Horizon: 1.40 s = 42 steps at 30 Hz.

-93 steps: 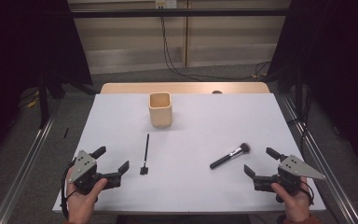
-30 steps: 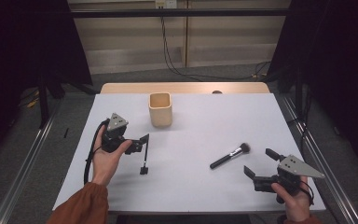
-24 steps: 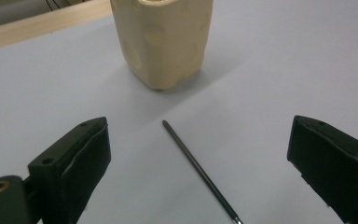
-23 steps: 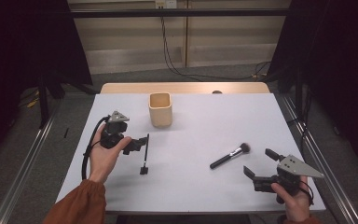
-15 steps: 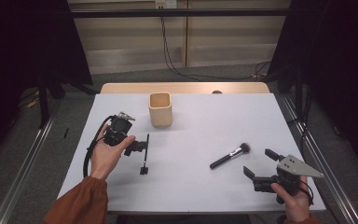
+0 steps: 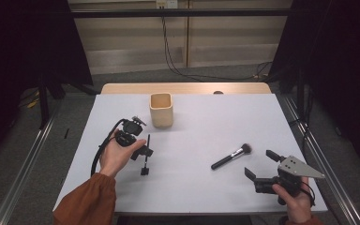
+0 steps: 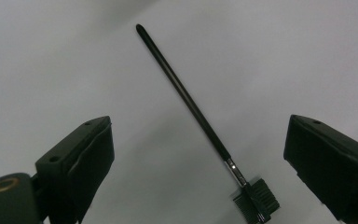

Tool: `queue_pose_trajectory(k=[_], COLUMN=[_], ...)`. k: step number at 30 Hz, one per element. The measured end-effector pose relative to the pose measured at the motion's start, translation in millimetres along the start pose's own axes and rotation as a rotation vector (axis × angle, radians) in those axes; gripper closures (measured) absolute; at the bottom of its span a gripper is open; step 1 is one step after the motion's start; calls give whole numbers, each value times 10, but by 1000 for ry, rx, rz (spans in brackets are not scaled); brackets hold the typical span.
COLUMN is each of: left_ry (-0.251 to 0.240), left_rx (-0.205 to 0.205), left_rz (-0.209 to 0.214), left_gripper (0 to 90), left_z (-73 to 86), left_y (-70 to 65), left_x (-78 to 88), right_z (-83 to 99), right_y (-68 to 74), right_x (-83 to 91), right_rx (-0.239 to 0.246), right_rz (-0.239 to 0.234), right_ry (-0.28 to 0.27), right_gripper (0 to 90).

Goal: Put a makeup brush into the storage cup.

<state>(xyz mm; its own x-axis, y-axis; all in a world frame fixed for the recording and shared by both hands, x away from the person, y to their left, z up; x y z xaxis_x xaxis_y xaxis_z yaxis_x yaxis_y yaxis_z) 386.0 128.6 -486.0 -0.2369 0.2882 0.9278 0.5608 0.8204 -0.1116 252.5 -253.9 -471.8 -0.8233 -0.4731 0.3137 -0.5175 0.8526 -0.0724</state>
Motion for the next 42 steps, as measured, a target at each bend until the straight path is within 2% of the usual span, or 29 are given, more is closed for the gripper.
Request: queue_pose_trajectory(k=[2,6,8,17,19,22,23,24,26,33,35,38,42], left_ry=[17,65,89,163,184,192,197,193,198,217,237,251,250], left_rx=[9,16,8,16,19,13,4,9,-9,20,26,24,13], left_rz=[-17,-18,-42,-47,-41,-26,-32,-40,-72,-78,-80,-84,-73], left_gripper=[80,67,68,74,132,170,200,197,204,265,286,358,517], left_z=[4,22,40,81,100,105,110,108,120,125,122,121,142], left_y=[0,-15,-18,-32,-48,-62,-64,-70,-86,-72,-77,-80,-75], left_x=[-44,-104,-139,-246,-271,-312,-329,-333,-341,-330,-323,-308,-282], right_z=[4,15,17,19,19,20,20,21,21,25,27,28,31], right_y=[-1,1,3,7,8,6,6,8,9,13,12,12,9], right_x=[-2,-9,-8,-12,-12,-11,-11,-12,-11,-9,-8,-5,-1], right_rx=[0,1,4,0,-1,1,1,-1,-1,1,0,2,3], right_rz=[0,-2,-3,-8,-10,-9,-10,-12,-12,-15,-15,-15,-11], right_ry=[5,13,16,18,17,18,18,19,19,21,22,22,23], right_gripper=[1,2,2,1,2,2,1,2,2,2,2,2,2])
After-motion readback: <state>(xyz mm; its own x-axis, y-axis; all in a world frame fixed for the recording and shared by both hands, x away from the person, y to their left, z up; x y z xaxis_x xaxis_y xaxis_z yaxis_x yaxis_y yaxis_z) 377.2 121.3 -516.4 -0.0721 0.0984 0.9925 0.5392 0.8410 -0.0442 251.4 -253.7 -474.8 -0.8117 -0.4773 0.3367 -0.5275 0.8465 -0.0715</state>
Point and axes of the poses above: each handheld gripper's, and its own axes: x roughly backward along the jaws, z roughly out of its underside, y roughly to its left, the point moved 7 cm from there along -x, roughly forward along the jaws, and after that the axes turned 5 degrees about x, right-handed, at the moved point
